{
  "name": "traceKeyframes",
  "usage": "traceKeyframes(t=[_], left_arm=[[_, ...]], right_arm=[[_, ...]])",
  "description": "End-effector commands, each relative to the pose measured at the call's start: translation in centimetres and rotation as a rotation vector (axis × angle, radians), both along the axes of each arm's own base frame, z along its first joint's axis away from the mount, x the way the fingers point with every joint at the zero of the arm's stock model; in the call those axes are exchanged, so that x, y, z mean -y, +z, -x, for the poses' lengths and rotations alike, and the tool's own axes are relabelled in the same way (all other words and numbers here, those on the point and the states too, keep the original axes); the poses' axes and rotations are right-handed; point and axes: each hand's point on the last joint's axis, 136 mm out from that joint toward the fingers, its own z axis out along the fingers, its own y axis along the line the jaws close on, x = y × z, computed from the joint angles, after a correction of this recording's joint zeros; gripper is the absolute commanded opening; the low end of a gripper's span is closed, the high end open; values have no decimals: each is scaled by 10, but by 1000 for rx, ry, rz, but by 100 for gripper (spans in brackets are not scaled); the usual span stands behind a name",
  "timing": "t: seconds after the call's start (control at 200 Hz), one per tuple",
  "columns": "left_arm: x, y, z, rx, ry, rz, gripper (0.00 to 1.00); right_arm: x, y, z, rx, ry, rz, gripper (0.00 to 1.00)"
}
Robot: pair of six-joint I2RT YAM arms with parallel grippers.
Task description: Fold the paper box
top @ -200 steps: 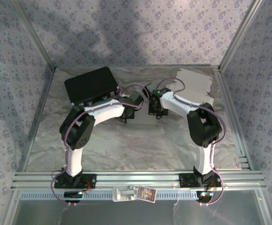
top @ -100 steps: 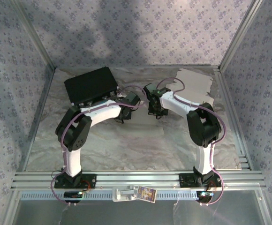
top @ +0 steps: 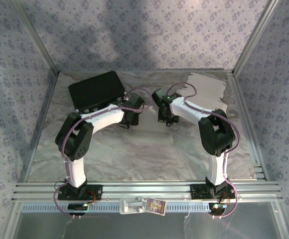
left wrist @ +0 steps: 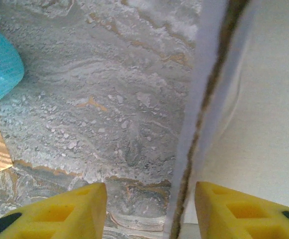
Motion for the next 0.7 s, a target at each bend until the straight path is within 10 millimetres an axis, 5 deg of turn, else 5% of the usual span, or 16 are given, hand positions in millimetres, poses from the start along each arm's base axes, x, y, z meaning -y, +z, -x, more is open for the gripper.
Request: traceKeyframes(t=[0.0, 0.09, 0.205, 0.31, 0.405, 0.48, 0.695], left_arm=[[0, -1, -8, 11, -4, -26, 39], [-3, -3, -10, 14, 4, -56, 28], [-11, -5, -9, 6, 30, -132, 0], [-7, -3, -5, 19, 29, -143, 0], [1, 12, -4, 54, 28, -110, 30], [3, 28, -4, 76, 53, -70, 43], [-2, 81, -9, 104, 136, 132, 62]], right_arm=[[13, -17, 11, -55, -15, 58, 0], [13, -17, 12, -55, -14, 63, 0], [15, -18, 12, -61, -20, 67, 0], [14, -19, 13, -67, -22, 70, 0], [15, -21, 15, -75, -26, 77, 0], [20, -23, 18, -89, -43, 91, 0], [33, -29, 21, -176, -134, 82, 0]])
